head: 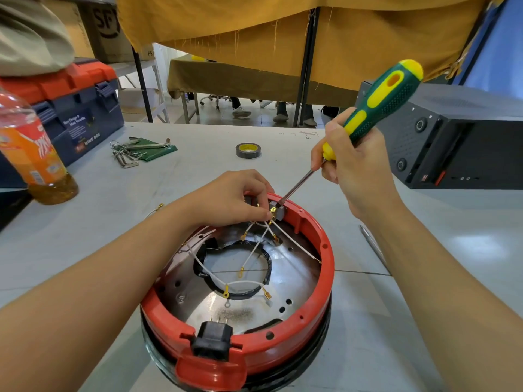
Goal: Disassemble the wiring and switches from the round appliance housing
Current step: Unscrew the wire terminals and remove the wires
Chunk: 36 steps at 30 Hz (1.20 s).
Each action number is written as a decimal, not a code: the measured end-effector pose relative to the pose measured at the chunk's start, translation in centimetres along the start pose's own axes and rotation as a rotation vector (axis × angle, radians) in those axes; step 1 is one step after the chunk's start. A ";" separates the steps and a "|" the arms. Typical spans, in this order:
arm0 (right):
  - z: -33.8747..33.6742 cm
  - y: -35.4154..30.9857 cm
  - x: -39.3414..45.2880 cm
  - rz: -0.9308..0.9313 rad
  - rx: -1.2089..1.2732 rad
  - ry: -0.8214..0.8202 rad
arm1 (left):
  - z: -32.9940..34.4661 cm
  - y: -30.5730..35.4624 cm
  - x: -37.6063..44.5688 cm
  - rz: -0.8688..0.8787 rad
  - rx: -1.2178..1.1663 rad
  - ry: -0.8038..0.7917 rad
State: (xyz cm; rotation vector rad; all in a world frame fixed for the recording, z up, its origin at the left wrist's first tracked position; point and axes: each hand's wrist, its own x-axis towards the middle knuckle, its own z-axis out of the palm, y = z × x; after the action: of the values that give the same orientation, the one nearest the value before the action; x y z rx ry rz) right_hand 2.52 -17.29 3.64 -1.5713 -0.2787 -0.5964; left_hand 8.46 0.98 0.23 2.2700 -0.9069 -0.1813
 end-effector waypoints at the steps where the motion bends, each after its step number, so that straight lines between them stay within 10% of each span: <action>1: 0.0 -0.1 0.0 -0.003 -0.005 -0.007 | 0.0 0.0 0.0 0.000 0.001 0.000; 36: 0.8 -0.8 0.4 -0.127 -0.193 -0.210 | -0.1 0.1 0.1 0.005 0.032 0.000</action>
State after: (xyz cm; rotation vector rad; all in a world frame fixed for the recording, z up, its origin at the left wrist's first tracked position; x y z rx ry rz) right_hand 2.60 -16.45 4.54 -1.8164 -0.4943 -0.5695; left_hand 8.48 0.94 0.34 2.2966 -0.9210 -0.1660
